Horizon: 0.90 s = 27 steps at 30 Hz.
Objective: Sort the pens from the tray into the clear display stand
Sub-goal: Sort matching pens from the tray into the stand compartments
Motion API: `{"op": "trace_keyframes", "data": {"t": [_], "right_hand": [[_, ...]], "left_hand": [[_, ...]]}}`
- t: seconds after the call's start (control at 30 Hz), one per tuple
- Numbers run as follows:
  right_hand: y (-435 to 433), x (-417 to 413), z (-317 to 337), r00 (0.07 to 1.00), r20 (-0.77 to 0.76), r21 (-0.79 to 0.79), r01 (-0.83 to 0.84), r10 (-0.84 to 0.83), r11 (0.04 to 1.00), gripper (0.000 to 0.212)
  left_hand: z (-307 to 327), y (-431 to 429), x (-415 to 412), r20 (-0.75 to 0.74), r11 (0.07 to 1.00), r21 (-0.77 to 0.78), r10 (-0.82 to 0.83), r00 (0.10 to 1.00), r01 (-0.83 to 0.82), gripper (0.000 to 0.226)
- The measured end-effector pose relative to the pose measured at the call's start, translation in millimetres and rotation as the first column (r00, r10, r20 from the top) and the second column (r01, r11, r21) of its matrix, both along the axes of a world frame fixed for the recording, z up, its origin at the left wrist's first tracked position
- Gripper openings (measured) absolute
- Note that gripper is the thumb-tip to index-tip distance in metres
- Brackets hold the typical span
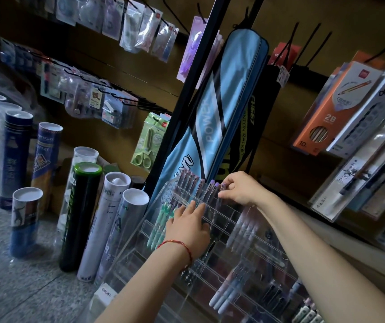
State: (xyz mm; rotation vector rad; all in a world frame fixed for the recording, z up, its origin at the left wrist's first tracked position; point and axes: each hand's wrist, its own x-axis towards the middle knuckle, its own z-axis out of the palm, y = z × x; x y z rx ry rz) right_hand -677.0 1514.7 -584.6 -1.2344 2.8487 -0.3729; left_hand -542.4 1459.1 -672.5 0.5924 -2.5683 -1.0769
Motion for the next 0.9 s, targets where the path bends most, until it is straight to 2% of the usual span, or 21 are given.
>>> {"op": "trace_keyframes", "data": {"t": [0.13,0.2,0.5,0.63,0.9], "right_hand": [[-9,2,-8,0.998,-0.056,0.141,0.032,-0.024,0.989,0.015],[-12,1,-12,0.997,-0.061,0.157,0.055,-0.046,0.986,0.016],[-9,1,-10,1.000,0.007,0.086,0.026,-0.027,0.996,0.009],[-8,-1,-8,1.000,-0.025,0.086,0.013,-0.011,0.996,0.021],[-2,-7,0,0.998,0.059,-0.096,0.001,0.005,0.995,0.017]], "left_hand": [[0,0,1,0.003,1.000,0.002,-0.002,1.000,0.002,0.052],[-1,0,1,0.012,1.000,0.010,-0.004,1.000,0.004,0.053],[0,-5,5,0.014,1.000,-0.017,0.003,1.000,-0.003,0.052],[4,2,2,-0.006,0.997,-0.072,-0.013,1.000,0.012,0.056],[26,8,-29,-0.165,0.997,-0.070,0.014,0.986,-0.026,0.075]]}}
